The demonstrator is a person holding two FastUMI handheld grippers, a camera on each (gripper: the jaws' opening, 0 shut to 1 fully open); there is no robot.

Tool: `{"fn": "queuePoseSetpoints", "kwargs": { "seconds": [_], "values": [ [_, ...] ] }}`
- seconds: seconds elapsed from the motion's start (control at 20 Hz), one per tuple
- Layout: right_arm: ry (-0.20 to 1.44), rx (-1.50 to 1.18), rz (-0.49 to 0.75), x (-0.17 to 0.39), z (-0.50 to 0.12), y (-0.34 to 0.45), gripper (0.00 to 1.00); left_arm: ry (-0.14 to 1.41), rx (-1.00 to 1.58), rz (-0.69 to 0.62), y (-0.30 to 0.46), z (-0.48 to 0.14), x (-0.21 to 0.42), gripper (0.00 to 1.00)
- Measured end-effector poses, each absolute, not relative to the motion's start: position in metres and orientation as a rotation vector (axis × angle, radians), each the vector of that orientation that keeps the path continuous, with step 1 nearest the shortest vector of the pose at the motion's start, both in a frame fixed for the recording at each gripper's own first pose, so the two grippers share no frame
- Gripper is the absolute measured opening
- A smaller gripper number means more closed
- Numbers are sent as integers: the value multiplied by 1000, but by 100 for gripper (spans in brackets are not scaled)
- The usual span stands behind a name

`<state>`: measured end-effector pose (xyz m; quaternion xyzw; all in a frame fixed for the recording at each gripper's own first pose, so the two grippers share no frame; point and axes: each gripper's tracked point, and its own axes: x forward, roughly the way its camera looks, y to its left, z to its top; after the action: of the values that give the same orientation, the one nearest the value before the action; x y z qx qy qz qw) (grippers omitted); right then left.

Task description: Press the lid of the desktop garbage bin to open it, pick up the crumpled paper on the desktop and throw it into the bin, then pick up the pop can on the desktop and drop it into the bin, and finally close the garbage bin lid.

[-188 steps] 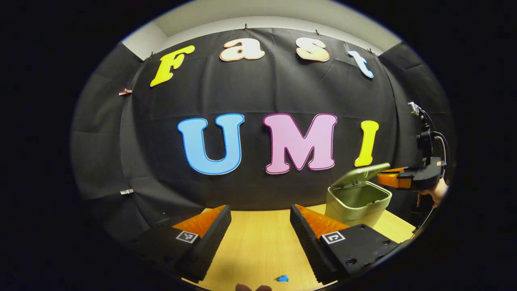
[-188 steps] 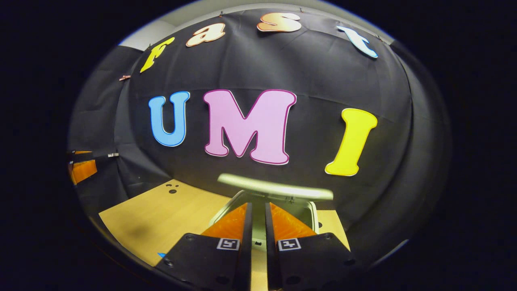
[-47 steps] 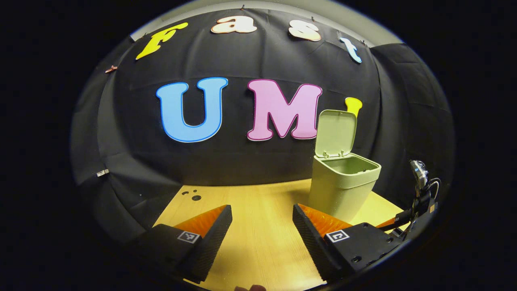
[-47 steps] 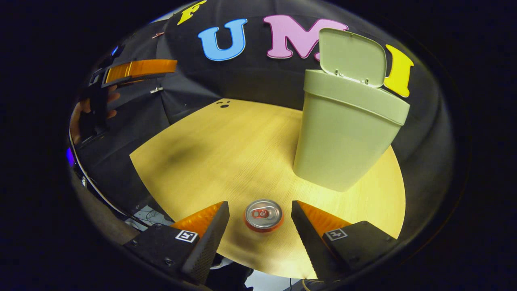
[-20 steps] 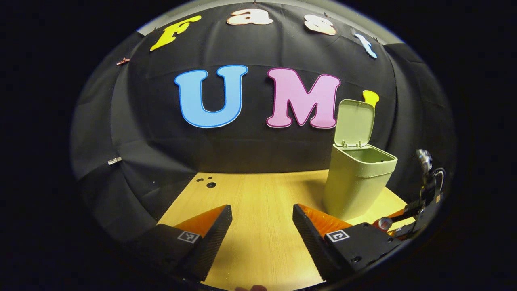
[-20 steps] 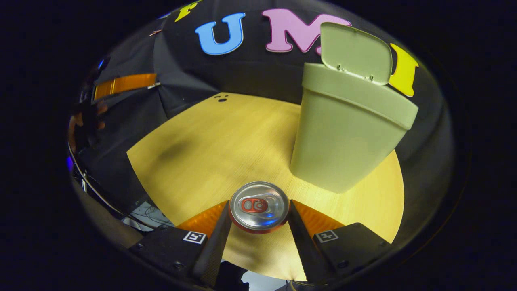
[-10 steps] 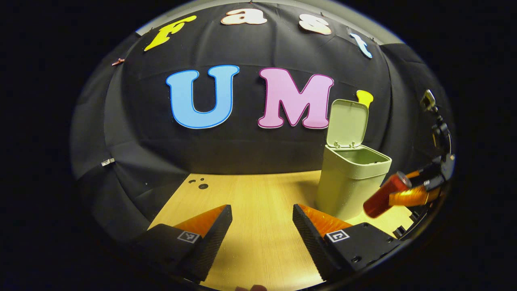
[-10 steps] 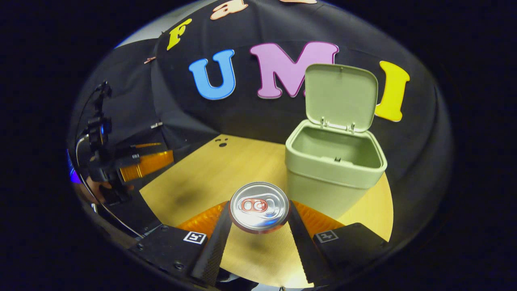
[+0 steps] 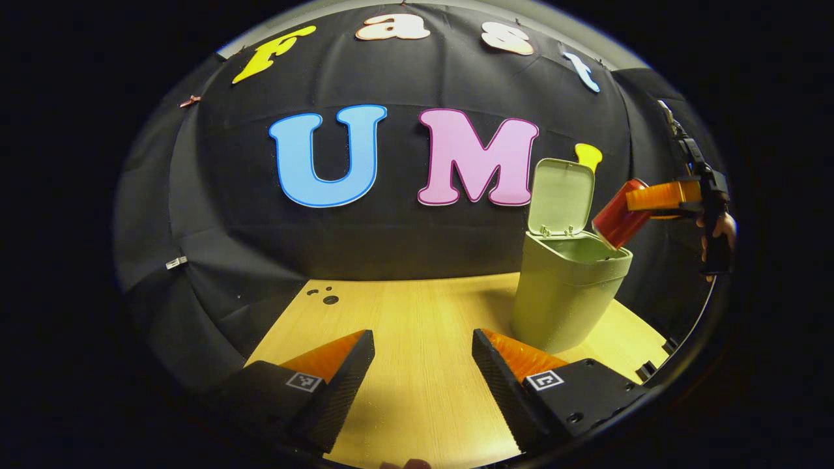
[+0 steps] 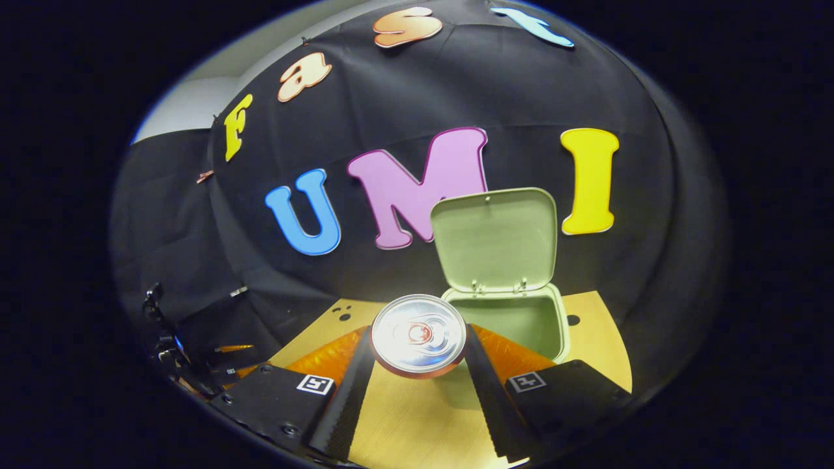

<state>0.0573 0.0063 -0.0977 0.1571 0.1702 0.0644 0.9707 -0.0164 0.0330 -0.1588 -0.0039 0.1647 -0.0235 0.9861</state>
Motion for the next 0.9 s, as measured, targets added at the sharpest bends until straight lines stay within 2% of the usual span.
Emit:
{"fn": "queuePoseSetpoints", "kwargs": {
  "seconds": [0.25, 0.5, 0.9],
  "values": [
    [374, 227, 37, 81, -114, -37, 81, 332, -6, -33, 39, -159, -19, 98],
    [480, 183, -33, 100, -155, -68, 82, 334, -2, -29, 39, -159, -21, 98],
    [664, 215, -32, 107, -214, -73, 82, 345, 0, -13, 43, -163, -22, 98]
  ]
}}
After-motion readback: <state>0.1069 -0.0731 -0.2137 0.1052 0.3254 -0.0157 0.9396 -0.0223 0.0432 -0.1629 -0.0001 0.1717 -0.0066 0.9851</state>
